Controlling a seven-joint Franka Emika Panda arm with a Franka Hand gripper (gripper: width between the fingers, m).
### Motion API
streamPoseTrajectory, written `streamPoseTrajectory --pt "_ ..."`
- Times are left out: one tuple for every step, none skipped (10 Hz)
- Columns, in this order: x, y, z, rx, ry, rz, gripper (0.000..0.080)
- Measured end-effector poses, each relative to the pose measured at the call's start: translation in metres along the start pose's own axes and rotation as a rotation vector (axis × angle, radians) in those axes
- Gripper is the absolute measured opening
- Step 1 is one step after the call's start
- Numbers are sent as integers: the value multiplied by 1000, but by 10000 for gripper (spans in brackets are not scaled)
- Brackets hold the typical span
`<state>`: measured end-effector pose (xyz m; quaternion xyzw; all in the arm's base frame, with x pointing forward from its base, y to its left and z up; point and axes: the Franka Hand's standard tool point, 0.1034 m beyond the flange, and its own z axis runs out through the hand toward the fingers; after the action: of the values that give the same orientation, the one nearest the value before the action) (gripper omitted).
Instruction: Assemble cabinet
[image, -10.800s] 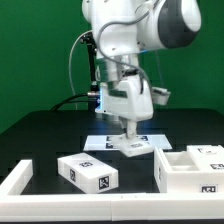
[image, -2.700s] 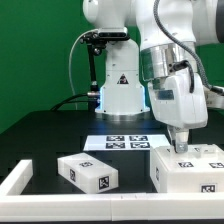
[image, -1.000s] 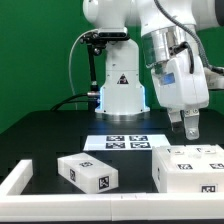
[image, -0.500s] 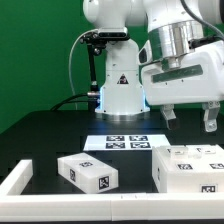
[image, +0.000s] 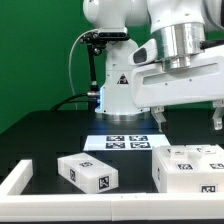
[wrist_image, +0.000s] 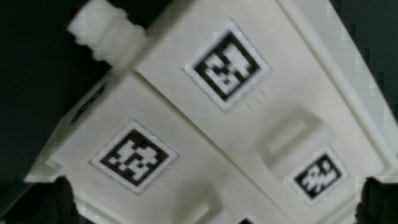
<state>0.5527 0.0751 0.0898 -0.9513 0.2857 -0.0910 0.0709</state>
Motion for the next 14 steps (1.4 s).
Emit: streamPoseTrajectory --pt "-5 1 0 -3 9 -86 797" --pt "-3 4 -3 -3 36 -133 797" --pt "-2 5 -2 -10 35 -208 797" --pt "-1 6 -2 -16 35 -282 797" --pt "-2 10 -1 -22 31 -358 797" --pt "-7 18 2 -29 16 -417 797" --pt "-14 22 6 -36 -13 -458 797" --pt "-22 21 11 -41 -4 -449 797" --pt "-21 22 11 -41 -5 -447 797" --pt "-20 23 11 -42 -4 -445 797" --pt "-21 24 12 -44 -3 -448 797" --pt "-23 32 14 -52 14 -452 797" --pt "-31 37 17 -61 19 -457 797" --pt "-38 43 22 -73 35 -469 797"
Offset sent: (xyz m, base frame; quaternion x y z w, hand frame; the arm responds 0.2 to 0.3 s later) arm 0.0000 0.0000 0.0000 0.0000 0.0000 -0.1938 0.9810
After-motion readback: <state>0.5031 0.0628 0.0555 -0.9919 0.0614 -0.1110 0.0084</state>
